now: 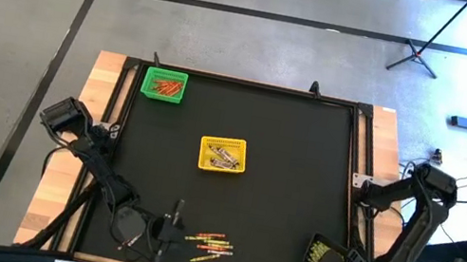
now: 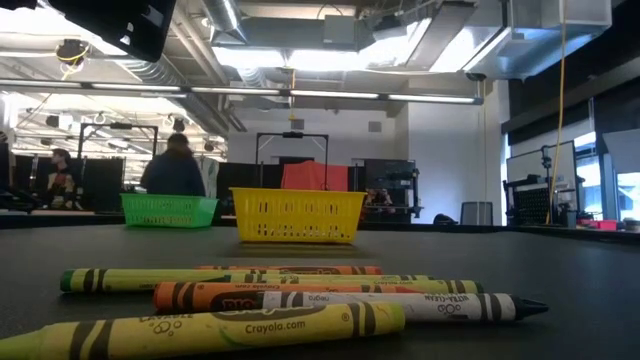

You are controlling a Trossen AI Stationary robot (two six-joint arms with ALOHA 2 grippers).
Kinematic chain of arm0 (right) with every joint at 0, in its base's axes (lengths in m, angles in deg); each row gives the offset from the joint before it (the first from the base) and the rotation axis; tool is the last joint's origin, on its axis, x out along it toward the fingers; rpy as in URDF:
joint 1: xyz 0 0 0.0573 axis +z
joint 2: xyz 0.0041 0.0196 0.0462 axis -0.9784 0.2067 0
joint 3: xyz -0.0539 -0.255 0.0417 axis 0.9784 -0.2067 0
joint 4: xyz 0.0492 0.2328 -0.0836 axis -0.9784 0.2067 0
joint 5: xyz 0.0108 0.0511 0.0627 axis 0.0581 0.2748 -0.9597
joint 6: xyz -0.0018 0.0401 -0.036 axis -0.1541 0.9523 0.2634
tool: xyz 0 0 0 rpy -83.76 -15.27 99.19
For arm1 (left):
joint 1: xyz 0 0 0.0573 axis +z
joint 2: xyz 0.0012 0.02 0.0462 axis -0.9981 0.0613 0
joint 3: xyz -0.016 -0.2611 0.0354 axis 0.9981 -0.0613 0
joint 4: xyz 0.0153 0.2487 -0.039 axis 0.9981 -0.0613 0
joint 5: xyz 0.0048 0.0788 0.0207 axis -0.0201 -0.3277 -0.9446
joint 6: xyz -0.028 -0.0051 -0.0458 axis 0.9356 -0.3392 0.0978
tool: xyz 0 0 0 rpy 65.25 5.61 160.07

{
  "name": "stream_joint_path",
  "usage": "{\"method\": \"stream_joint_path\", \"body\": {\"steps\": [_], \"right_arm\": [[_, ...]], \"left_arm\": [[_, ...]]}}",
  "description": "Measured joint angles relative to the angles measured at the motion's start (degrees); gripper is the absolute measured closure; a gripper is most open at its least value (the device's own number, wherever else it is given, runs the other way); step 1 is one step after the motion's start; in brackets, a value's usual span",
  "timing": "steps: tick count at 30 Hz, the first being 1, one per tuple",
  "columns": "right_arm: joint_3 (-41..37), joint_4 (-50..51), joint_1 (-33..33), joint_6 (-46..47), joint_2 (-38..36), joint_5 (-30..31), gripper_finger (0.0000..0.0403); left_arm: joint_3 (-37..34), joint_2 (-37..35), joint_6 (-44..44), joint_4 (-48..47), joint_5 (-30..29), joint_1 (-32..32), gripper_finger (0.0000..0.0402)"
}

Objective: Sort crayons
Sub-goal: Put the green crayon into the black bin, then put the orange crayon into the green bin

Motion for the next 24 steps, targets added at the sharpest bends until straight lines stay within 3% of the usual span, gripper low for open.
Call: {"method": "stream_joint_path", "body": {"steps": [4,8,12,17,21,24], "right_arm": [[0.0,2.3,0.0,0.0,-2.5,3.8,0.0389],[-0.3,8.9,0.0,0.0,-2.0,5.3,0.0362],[-2.9,8.9,0.0,0.3,-0.9,4.0,0.0340],[-4.9,8.4,0.0,4.0,-0.8,-2.3,0.0301],[-4.9,8.4,0.0,3.0,-1.2,-2.2,0.0259],[-4.0,8.0,-0.7,2.6,-2.0,1.2,0.0240]], "left_arm": [[0.0,0.0,0.0,0.0,0.0,0.1,0.0285],[0.0,0.0,0.0,0.0,0.0,0.3,0.0285],[0.0,0.0,0.1,0.0,0.1,0.3,0.0285],[0.0,0.0,0.1,0.0,0.1,0.3,0.0285],[0.0,0.0,3.8,-2.2,-1.4,0.3,0.0285],[0.0,-0.2,6.3,-6.3,-1.8,0.6,0.0285]]}}
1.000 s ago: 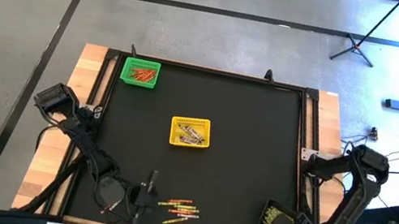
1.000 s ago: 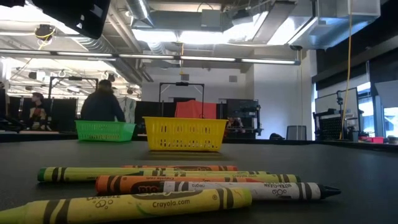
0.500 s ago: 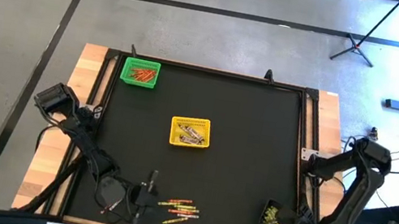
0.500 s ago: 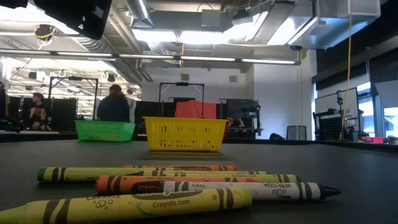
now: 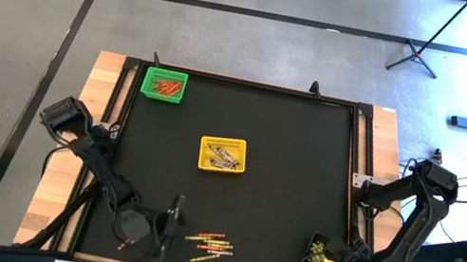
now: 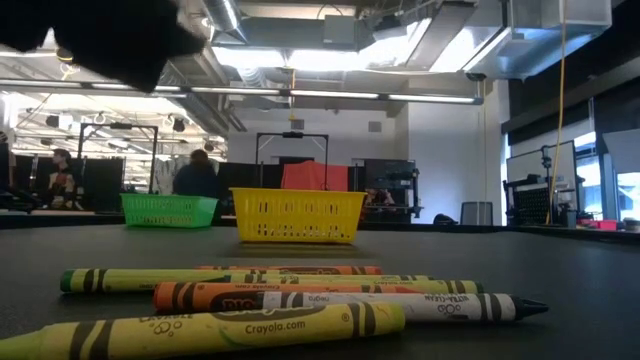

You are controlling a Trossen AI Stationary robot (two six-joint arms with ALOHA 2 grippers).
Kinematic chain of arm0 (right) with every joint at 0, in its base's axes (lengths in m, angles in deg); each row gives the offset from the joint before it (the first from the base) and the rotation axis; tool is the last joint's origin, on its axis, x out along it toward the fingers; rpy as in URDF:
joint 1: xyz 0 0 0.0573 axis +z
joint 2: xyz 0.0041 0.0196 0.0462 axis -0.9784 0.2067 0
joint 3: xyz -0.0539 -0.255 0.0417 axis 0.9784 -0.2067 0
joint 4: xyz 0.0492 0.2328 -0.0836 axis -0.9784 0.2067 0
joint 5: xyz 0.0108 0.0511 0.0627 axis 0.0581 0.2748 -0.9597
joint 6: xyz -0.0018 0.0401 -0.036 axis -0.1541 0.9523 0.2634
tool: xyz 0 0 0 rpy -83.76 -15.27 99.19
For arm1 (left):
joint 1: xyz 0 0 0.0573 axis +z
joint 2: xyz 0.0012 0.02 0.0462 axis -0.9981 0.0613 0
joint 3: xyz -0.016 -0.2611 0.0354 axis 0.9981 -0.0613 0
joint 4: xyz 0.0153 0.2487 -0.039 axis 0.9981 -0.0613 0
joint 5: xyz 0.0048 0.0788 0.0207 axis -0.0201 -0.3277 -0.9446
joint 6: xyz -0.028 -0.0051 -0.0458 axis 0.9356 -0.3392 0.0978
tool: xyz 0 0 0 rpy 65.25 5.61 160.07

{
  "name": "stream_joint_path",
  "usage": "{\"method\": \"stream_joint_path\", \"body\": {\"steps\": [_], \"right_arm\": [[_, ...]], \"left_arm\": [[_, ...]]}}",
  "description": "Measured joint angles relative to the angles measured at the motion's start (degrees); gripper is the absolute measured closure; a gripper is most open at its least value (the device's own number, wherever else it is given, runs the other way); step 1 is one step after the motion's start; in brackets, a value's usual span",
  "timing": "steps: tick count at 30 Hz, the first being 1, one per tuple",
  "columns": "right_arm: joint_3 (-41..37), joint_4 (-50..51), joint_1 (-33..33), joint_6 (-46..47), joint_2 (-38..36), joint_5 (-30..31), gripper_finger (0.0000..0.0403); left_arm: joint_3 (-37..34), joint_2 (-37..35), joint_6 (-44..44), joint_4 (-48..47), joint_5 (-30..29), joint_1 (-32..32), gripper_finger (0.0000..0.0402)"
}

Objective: Sort crayons
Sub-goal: Put the orange crayon into the green bin

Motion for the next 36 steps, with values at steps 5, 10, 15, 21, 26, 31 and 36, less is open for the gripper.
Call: {"method": "stream_joint_path", "body": {"steps": [5,10,15,21,26,31,36], "right_arm": [[3.1,-1.2,-2.2,-6.5,-0.1,11.8,0.0231],[3.1,-8.9,-5.4,-21.3,0.3,30.8,0.0231],[3.1,-17.4,-9.9,-38.1,3.0,43.9,0.0231],[3.1,-32.2,-15.9,-49.8,8.5,57.2,0.0230],[3.1,-42.4,-20.8,-55.4,12.1,60.0,0.0230],[3.1,-46.6,-24.1,-56.8,14.8,58.1,0.0230],[3.1,-48.3,-25.5,-56.8,16.8,55.0,0.0230]], "left_arm": [[0.0,-3.9,8.6,-13.0,0.2,0.0,0.0285],[0.0,-11.6,21.1,-29.5,4.6,-1.1,0.0285],[0.0,-16.7,39.6,-44.8,18.4,-2.3,0.0285],[0.0,-16.8,60.7,-55.3,31.3,-6.6,0.0285],[0.0,-16.0,71.5,-57.3,34.2,-10.4,0.0285],[0.0,-16.0,77.5,-57.4,31.5,-12.9,0.0285],[0.0,-15.8,79.4,-57.3,28.2,-14.3,0.0285]]}}
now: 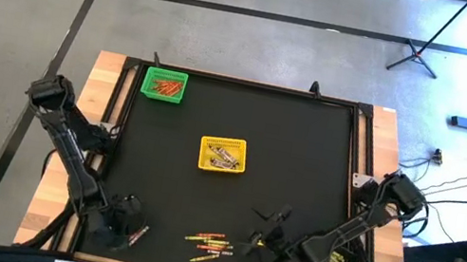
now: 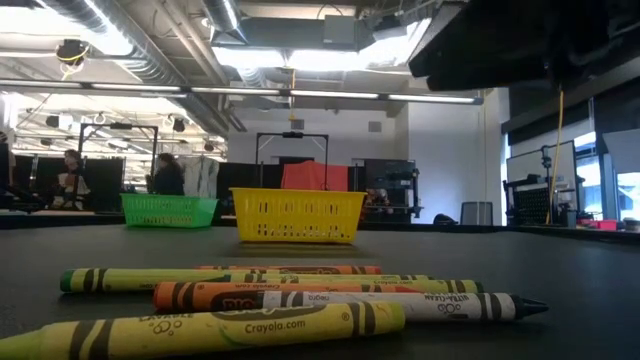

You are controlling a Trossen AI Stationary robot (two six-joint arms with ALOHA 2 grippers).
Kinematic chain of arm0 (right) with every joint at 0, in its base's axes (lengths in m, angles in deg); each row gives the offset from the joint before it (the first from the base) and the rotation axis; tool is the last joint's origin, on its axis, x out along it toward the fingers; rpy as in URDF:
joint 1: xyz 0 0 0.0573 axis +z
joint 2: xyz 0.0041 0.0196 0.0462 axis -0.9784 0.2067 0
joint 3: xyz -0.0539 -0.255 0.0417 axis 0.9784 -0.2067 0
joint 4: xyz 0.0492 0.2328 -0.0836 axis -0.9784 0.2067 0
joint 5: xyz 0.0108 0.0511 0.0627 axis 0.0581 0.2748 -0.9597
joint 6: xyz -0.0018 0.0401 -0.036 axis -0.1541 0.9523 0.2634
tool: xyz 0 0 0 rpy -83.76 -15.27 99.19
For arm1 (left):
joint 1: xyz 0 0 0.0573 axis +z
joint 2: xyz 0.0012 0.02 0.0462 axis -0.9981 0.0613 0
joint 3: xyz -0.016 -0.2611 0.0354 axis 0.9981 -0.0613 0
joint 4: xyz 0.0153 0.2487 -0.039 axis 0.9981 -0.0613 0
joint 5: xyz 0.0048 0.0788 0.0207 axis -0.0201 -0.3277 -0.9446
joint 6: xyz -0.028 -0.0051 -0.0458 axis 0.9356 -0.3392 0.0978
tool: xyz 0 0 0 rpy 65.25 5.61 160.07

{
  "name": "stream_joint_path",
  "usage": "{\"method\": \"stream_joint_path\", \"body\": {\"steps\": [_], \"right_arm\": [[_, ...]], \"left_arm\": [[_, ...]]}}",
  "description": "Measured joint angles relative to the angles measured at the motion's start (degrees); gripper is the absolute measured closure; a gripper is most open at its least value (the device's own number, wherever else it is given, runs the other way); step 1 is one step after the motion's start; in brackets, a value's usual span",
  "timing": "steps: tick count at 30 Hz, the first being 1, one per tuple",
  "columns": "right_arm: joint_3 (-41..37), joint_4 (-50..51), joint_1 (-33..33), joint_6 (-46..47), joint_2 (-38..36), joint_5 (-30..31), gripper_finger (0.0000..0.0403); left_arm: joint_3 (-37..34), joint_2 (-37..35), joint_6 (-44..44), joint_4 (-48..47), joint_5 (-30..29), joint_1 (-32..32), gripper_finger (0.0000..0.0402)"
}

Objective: Sort crayons
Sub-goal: Put the orange crayon into the green bin

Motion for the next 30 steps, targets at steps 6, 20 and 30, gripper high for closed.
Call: {"method": "stream_joint_path", "body": {"steps": [6,20,30], "right_arm": [[0.0,0.0,-0.1,0.0,0.7,-0.4,0.0230],[0.0,-0.1,-0.1,0.1,0.7,-0.5,0.0230],[0.0,-1.3,-0.1,0.2,0.7,-1.0,0.0230]], "left_arm": [[0.0,3.2,0.0,0.7,-1.1,0.0,0.0285],[0.1,6.4,-0.7,2.7,-1.4,0.0,0.0285],[0.1,6.4,-2.2,1.7,-1.1,0.0,0.0285]]}}
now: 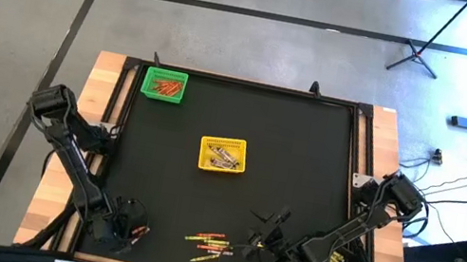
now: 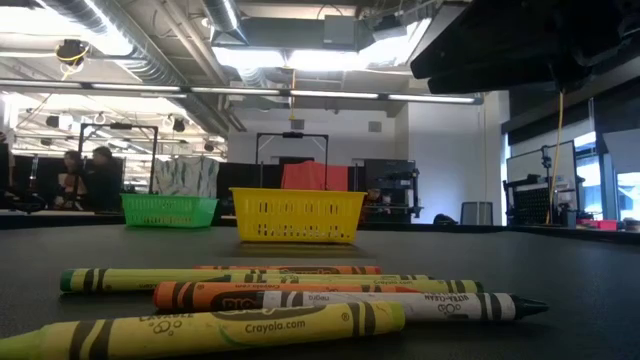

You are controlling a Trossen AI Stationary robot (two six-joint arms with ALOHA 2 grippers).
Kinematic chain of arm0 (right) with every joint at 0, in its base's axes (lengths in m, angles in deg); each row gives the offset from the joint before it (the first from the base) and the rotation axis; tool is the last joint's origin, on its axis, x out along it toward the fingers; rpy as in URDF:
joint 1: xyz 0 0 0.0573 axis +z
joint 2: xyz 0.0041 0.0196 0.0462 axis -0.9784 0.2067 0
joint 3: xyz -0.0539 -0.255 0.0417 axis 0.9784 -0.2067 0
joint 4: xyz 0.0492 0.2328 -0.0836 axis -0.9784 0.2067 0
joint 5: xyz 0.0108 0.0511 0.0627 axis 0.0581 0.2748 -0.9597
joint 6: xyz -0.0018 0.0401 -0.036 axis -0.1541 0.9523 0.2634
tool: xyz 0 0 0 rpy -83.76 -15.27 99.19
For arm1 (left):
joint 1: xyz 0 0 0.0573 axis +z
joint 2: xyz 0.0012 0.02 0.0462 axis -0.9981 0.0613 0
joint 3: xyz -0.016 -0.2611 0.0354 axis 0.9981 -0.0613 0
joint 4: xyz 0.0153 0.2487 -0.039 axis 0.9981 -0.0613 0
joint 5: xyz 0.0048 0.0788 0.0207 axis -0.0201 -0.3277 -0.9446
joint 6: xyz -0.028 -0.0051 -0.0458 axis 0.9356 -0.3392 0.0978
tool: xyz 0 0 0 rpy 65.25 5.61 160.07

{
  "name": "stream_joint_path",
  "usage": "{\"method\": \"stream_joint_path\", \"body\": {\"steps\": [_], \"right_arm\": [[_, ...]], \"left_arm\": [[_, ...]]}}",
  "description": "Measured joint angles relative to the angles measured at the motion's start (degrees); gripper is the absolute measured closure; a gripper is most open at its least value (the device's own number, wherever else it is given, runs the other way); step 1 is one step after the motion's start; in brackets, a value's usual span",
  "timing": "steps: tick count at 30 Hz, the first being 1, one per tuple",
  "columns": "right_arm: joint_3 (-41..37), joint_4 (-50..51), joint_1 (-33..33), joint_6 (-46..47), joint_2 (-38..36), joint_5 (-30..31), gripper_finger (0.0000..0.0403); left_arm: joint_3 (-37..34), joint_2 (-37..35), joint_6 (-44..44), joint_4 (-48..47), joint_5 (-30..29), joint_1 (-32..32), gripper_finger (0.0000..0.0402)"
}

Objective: Sort crayons
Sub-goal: Put the orange crayon into the green bin

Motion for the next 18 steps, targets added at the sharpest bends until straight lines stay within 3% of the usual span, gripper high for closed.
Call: {"method": "stream_joint_path", "body": {"steps": [10,18], "right_arm": [[0.0,0.0,0.0,0.0,0.0,0.1,0.0230],[0.0,0.0,0.0,0.0,0.0,0.1,0.0230]], "left_arm": [[0.1,0.0,-3.6,-3.1,1.0,0.0,0.0291],[0.0,0.0,-8.6,-4.0,1.0,0.0,0.0355]]}}
